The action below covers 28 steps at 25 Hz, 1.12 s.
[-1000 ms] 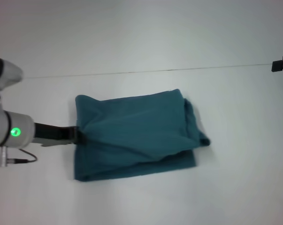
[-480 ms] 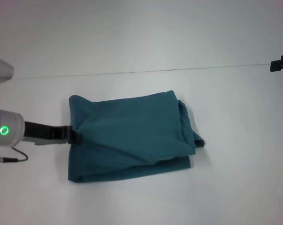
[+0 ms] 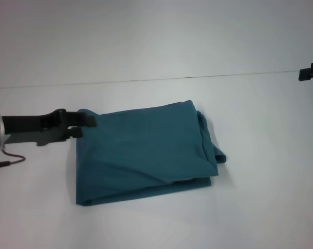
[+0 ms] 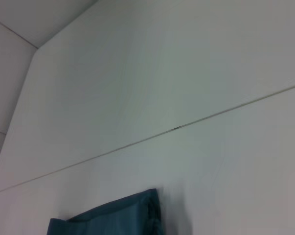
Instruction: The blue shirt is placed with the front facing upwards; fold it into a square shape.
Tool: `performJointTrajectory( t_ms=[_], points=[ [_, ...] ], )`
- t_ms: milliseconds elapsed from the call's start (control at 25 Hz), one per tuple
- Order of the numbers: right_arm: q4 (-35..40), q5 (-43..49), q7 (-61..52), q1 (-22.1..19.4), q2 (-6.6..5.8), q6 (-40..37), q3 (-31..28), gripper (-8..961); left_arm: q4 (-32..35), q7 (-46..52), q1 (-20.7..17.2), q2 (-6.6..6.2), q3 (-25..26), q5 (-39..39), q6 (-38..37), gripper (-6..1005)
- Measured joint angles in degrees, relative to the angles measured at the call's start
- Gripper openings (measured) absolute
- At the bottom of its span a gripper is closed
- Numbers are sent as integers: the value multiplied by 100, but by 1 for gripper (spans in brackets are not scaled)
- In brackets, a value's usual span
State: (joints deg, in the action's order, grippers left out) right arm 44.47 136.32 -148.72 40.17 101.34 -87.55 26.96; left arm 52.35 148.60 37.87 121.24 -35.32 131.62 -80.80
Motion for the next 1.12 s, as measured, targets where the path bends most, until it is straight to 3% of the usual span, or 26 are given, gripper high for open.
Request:
performJointTrajectory(
  t_ms=[240,560,800,1000,1120],
  points=[
    [-49,0,50,29,13,1,14,764,-895,36,65,-2,11,-455,33,583],
    [-90,0,85,15,26,8,29,763,-1393,-94,62,99,-284,-443,719,890],
    [-122,0,143,-15,26,4,24,762,-1397,-167,18,115,-508,-347,686,915],
    [-123,-1,280,-14,26,-75,28,761,-730,-634,-123,63,-18,-720,-471,923],
    [-127,-1,362,6,34,-149,30,761,-437,-811,-176,-32,244,-856,-1137,923]
  ],
)
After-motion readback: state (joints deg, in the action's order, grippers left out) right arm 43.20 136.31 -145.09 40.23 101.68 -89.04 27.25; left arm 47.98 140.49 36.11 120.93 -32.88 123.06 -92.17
